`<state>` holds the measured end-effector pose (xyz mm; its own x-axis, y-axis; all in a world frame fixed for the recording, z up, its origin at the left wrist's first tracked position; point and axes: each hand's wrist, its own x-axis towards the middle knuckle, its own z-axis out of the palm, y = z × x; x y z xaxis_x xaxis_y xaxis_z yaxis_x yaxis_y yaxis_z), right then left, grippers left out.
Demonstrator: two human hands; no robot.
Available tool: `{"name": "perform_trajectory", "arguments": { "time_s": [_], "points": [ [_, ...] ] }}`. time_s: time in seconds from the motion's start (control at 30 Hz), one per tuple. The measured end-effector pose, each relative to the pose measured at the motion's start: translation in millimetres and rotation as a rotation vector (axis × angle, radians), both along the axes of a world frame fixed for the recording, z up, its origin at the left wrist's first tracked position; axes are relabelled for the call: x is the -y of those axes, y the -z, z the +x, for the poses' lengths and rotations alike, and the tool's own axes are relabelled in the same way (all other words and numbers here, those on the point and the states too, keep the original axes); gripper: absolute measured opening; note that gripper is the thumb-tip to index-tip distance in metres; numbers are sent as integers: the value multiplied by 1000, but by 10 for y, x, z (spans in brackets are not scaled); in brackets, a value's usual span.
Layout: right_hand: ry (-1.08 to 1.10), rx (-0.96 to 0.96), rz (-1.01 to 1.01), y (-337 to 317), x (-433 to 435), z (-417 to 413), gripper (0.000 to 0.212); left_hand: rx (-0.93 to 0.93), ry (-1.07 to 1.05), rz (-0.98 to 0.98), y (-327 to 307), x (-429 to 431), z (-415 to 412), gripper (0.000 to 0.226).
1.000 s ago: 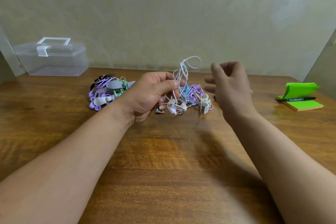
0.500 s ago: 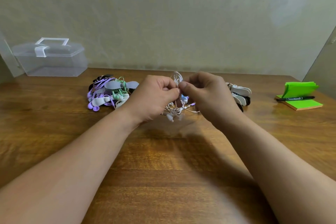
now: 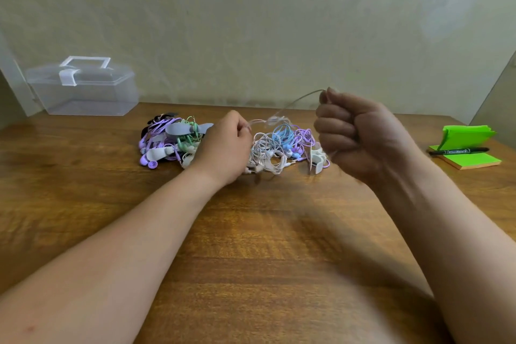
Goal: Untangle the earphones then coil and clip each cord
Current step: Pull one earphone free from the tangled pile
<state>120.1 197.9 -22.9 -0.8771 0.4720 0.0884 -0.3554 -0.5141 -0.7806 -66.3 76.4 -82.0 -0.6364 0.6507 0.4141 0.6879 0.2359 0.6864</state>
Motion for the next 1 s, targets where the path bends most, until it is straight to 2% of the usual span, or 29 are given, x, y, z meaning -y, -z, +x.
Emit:
{"name": "perform_trajectory", "arguments": {
  "time_s": [0.07,0.17,0.23,0.33,0.43,0.53,0.63,0.7,0.77,0.83,0.9,0.97,1.0],
  "points": [
    [-72,-61,-36,-77,-23,86,13,-99,-57,-6,8,23,-34,17],
    [-108,-53,33,-158,-36,178,13,-42,-73,30,8,26,-73,18],
    [-100,69,188,-136,-11,168,18,83,-29,101,-27,1,-61,18],
    [-89,355,486,-45,49,114,21,287,85,215,-104,-19,4,16],
    [-70,514,589,40,100,47,33,294,141,230,-160,-6,49,15],
    [-69,534,530,80,112,-17,47,240,211,198,-165,16,115,12],
    [-117,543,694,64,97,27,64,148,241,124,-152,32,127,16],
    [-132,472,770,44,101,69,57,146,271,88,-167,59,114,21],
    [16,347,686,52,62,62,39,171,309,79,-179,68,106,24],
    [242,334,554,74,-22,19,38,277,324,137,-192,77,95,25],
    [468,495,598,116,-102,8,41,526,349,269,-211,91,71,22],
    [582,810,924,177,-133,28,33,751,381,430,-241,100,53,21],
    [543,953,1094,219,-131,24,31,811,390,494,-267,110,58,25]
  ]
}}
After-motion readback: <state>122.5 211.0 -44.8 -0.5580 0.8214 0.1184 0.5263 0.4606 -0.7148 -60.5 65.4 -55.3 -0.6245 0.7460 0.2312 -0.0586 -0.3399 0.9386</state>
